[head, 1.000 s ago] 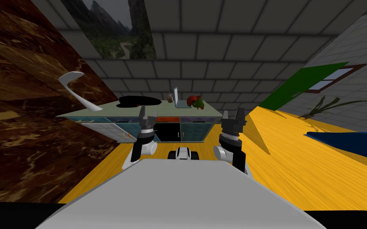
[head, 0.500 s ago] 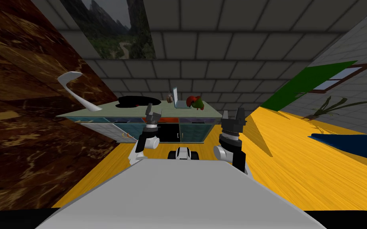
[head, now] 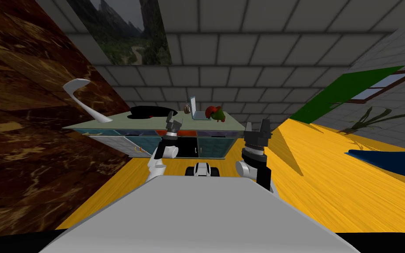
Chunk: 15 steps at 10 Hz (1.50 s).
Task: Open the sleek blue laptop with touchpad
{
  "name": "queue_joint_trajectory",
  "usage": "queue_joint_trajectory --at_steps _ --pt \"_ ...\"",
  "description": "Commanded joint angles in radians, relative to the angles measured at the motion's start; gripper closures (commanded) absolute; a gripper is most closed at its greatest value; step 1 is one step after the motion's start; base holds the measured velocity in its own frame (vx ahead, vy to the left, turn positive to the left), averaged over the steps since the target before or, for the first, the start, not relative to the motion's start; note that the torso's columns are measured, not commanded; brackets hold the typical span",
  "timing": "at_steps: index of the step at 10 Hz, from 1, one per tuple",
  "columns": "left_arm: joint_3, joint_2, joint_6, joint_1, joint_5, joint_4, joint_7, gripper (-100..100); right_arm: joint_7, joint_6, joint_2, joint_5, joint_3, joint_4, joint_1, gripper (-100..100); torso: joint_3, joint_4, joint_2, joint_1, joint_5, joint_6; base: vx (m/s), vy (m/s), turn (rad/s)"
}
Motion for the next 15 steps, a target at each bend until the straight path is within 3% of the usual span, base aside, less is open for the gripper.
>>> queue_joint_trajectory --at_steps 1,2,3,4,5,6,7,8,9,10,11,12,15 --pt "-0.014 0.001 0.067 -0.072 0.006 0.037 0.034 -100 0.000 0.000 0.000 0.000 0.000 0.000 0.000 0 0.000 0.000 0.000 0.000 0.000 0.000 0.020 -0.035 0.028" --pt "-0.014 0.001 0.070 -0.085 0.006 0.037 0.034 -100 0.000 0.000 0.000 0.000 0.000 0.000 0.000 0 0.000 0.000 0.000 0.000 0.000 0.000 0.023 -0.029 0.019" --pt "-0.020 0.003 0.112 -0.128 0.012 0.060 0.059 -100 0.000 0.000 0.000 0.000 0.000 0.000 0.000 0 0.000 0.000 -0.001 0.001 0.000 0.000 0.037 -0.030 0.030" --pt "-0.020 0.003 0.118 -0.139 0.012 0.060 0.059 -100 0.000 0.000 0.000 0.000 0.000 0.000 0.000 0 -0.001 0.000 -0.001 0.001 0.000 0.000 0.029 -0.025 0.020" --pt "-0.026 0.003 0.159 -0.177 0.018 0.084 0.083 -100 0.000 0.000 0.000 0.000 0.000 0.000 0.000 0 0.000 0.000 0.000 0.001 0.000 0.000 0.029 -0.030 0.032" --pt "-0.026 0.003 0.166 -0.193 0.018 0.084 0.083 -100 0.000 0.000 0.000 0.000 0.000 0.000 0.000 0 0.000 0.000 0.000 0.000 0.000 0.000 0.021 -0.026 0.022" --pt "-0.031 0.003 0.206 -0.228 0.024 0.108 0.107 -100 0.000 0.000 0.000 0.000 0.000 0.000 0.000 0 0.000 0.000 0.000 0.000 0.000 0.000 0.026 -0.029 0.044" --pt "-0.031 0.003 0.214 -0.248 0.024 0.108 0.107 -100 0.000 0.000 0.000 0.000 0.000 0.000 0.000 0 0.000 0.000 0.000 0.000 0.000 0.000 0.021 -0.024 0.019" --pt "-0.035 0.002 0.250 -0.285 0.029 0.134 0.131 -100 0.000 0.000 0.000 0.000 0.000 0.000 0.000 0 0.000 0.000 0.000 0.001 0.000 0.000 0.028 -0.022 0.037" --pt "-0.035 0.002 0.263 -0.303 0.029 0.134 0.131 -100 0.000 0.000 0.000 0.000 0.000 0.000 0.000 0 0.000 0.000 -0.001 0.001 0.000 0.000 0.023 -0.020 0.019" --pt "-0.039 0.001 0.298 -0.338 0.034 0.160 0.155 -100 0.000 0.000 0.000 0.000 0.000 0.000 0.000 0 0.000 0.000 0.000 0.001 0.000 0.000 0.021 -0.024 0.040" --pt "-0.039 0.001 0.311 -0.358 0.034 0.160 0.155 -100 0.000 0.000 0.000 0.000 0.000 0.000 0.000 0 0.000 0.000 0.000 0.000 0.000 0.000 0.019 -0.020 0.021" --pt "-0.043 -0.004 0.398 -0.453 0.043 0.216 0.202 -100 0.000 0.000 0.000 0.000 0.000 0.000 0.000 0 0.000 0.000 0.000 0.001 0.000 0.000 0.022 -0.017 0.038"
